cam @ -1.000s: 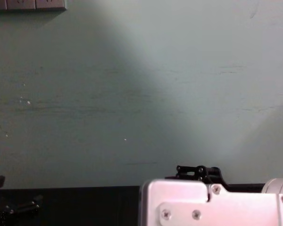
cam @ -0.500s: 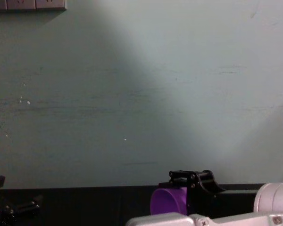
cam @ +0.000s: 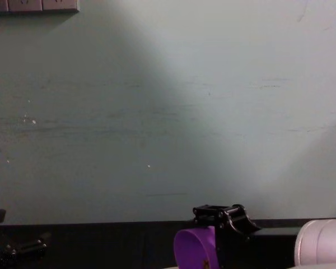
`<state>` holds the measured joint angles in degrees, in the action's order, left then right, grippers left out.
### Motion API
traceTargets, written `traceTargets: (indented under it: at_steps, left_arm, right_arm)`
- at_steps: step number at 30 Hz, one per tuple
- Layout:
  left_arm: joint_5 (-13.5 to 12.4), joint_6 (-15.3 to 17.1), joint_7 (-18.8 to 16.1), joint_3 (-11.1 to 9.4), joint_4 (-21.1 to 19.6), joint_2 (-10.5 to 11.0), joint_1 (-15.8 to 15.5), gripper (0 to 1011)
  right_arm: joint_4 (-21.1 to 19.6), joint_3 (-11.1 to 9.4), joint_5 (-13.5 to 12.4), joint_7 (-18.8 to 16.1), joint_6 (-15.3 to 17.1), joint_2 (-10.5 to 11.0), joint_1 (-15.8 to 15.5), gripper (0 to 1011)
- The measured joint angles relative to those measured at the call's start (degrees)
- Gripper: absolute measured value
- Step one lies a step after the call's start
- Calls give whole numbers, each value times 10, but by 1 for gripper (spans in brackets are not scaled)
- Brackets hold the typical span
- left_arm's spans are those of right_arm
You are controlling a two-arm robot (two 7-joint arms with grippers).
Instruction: Pick up the cup and pour the mung beans from the cup into the bowl.
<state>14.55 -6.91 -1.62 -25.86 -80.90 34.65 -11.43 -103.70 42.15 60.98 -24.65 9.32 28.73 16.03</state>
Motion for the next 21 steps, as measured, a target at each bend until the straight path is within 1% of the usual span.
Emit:
traceTargets:
  at_steps: [12,21]
  left_arm:
    - [0,0,0,0,0,0,0,1000]
    - [0,0,0,0,0,0,0,1000]
  right_arm:
    - [-5,8,22,-7,2,0,2,739]
    - [-6,10,28,-11,2,1,4,739]
